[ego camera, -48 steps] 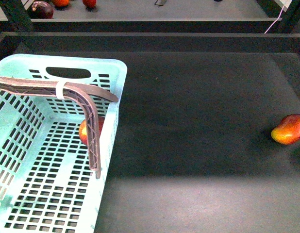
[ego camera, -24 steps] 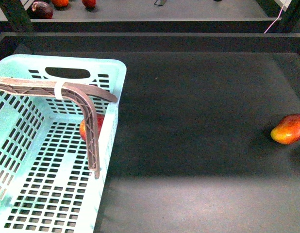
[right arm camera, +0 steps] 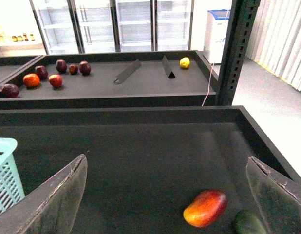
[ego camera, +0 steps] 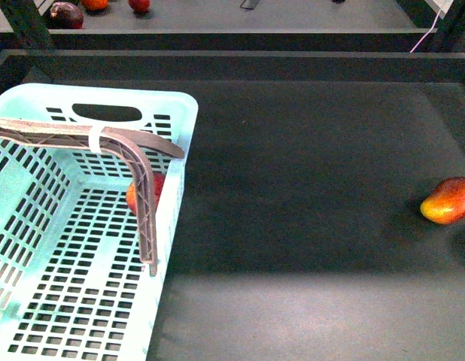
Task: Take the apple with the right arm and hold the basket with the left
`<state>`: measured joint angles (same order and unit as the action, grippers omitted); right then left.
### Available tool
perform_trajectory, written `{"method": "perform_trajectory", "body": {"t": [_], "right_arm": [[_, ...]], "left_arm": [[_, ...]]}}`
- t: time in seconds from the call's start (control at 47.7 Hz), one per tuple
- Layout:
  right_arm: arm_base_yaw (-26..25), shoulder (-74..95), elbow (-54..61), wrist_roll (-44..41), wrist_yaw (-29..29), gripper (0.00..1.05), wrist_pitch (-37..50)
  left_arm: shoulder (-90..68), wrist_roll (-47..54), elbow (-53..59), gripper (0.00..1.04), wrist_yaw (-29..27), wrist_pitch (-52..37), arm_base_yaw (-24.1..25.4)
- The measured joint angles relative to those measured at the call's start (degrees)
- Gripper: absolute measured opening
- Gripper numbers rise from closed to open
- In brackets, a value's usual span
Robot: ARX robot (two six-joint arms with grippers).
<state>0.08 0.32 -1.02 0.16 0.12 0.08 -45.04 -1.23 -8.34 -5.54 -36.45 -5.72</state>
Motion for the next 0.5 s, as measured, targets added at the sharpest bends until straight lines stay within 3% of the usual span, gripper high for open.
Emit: {"method": "perform_trajectory", "body": {"t": [0.126, 0.503], "right_arm": [[0.0, 0.0, 0.0, 0.0, 0.0, 0.96, 0.0], [0.0, 0.0, 0.0, 0.0, 0.0, 0.96, 0.0]], "left_arm": [[3.8, 0.4, 2.0, 0.03, 5.0, 2.1, 3.7], [15.4, 0.5, 5.7, 0.03, 5.6, 9.7, 5.5]]}}
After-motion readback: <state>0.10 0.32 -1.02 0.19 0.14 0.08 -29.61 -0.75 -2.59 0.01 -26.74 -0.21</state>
